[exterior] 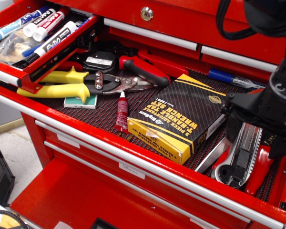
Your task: Pick up box cutter and put into drawer
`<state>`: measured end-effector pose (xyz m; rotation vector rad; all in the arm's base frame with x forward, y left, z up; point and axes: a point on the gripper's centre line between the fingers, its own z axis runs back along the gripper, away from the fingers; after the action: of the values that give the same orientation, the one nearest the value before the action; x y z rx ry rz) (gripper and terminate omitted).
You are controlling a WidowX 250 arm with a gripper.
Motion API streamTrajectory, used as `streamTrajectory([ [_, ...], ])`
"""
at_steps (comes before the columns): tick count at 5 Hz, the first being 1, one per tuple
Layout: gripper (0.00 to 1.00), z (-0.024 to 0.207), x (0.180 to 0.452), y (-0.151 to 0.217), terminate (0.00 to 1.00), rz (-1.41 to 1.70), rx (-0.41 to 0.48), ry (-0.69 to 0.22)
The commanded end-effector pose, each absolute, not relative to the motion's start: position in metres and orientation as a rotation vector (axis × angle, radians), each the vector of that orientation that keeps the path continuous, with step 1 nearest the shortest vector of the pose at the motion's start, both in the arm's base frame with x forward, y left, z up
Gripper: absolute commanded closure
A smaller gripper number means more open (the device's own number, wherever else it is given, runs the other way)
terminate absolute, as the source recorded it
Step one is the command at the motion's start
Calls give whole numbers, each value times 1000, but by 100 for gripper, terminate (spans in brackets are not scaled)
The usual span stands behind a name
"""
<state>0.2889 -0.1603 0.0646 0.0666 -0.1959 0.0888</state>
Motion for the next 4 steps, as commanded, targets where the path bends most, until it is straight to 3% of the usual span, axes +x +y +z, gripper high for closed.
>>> streamTrajectory([
  [1, 0, 62, 289, -164, 0, 97, 28, -261],
  [2, 0, 51, 289, -164, 0, 106, 25, -282],
  [3, 100, 47, 288, -167, 0, 128, 29, -289],
  [4, 100, 57, 287, -167, 0, 111, 45, -260],
])
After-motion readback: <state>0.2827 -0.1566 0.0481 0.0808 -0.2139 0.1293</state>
